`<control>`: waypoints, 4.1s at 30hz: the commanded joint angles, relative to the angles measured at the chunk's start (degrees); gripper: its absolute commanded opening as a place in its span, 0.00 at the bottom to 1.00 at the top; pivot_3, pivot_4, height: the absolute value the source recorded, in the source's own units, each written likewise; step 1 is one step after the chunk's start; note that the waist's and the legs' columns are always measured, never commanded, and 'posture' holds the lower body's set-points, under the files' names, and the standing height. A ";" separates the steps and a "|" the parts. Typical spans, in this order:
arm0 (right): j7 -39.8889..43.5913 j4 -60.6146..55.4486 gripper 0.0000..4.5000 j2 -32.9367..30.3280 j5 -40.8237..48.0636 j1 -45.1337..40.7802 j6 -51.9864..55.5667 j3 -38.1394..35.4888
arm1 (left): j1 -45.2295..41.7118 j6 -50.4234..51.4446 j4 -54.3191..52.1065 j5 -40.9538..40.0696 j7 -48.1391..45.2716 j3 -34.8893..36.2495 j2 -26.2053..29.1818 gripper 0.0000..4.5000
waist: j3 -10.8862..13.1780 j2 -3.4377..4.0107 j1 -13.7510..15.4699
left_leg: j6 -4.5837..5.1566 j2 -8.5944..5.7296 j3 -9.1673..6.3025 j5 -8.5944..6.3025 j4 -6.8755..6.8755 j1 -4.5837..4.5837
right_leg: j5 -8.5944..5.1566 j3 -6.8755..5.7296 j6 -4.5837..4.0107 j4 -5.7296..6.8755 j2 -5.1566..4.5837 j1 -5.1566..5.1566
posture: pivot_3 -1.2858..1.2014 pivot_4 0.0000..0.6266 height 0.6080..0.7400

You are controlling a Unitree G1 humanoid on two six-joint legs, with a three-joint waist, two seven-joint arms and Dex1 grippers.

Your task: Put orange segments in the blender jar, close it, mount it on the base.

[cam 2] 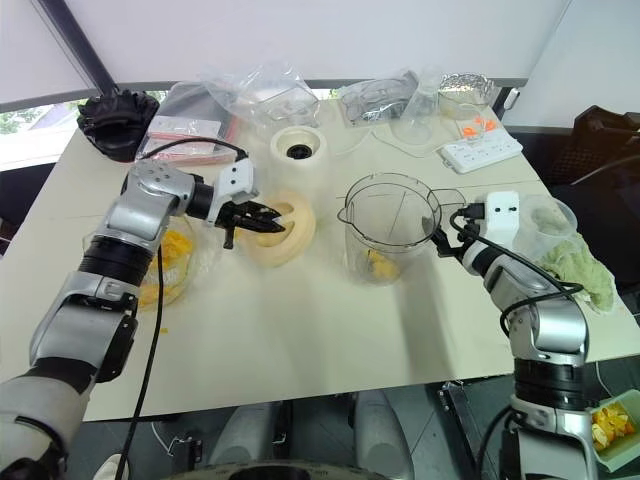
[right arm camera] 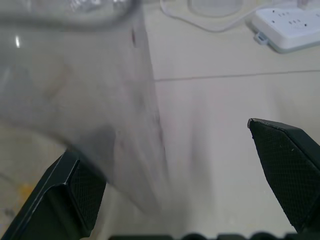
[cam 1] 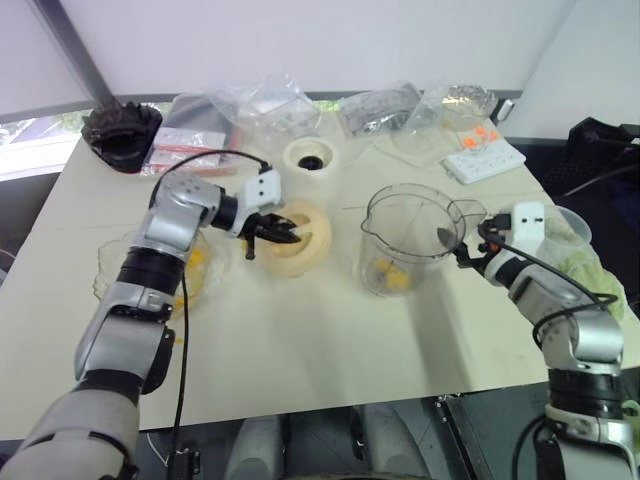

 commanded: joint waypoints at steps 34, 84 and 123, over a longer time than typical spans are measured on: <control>-7.88 -10.22 0.27 12.03 -12.99 -5.41 -2.08 15.97 | -19.26 7.54 0.60 -9.63 -9.52 -7.18 -4.61 0.05 | 0.12 0.05 -1.55 | 0.00 0.06 -0.04 0.01 -0.01 -0.02 | 0.00 0.02 -0.01 0.18 0.13 -0.14 | 0.52 0.24 1.00; -8.41 -12.62 0.27 14.87 -14.86 -3.81 -3.01 15.00 | -24.65 6.10 12.49 3.75 -10.12 -28.22 -3.11 0.05 | 0.06 0.08 -1.45 | 0.01 0.06 -0.06 0.01 0.01 0.10 | -0.12 0.03 -0.18 0.20 0.14 0.00 | 0.52 0.24 1.00; -8.05 -10.66 0.26 13.03 -17.84 -3.67 -5.74 16.01 | -24.76 40.98 8.76 1.64 10.90 -14.17 -9.59 0.99 | -0.13 0.16 0.06 | 0.00 -0.12 -0.18 0.00 0.00 0.87 | -0.35 0.00 0.06 -0.09 -0.08 0.96 | 0.52 0.24 1.00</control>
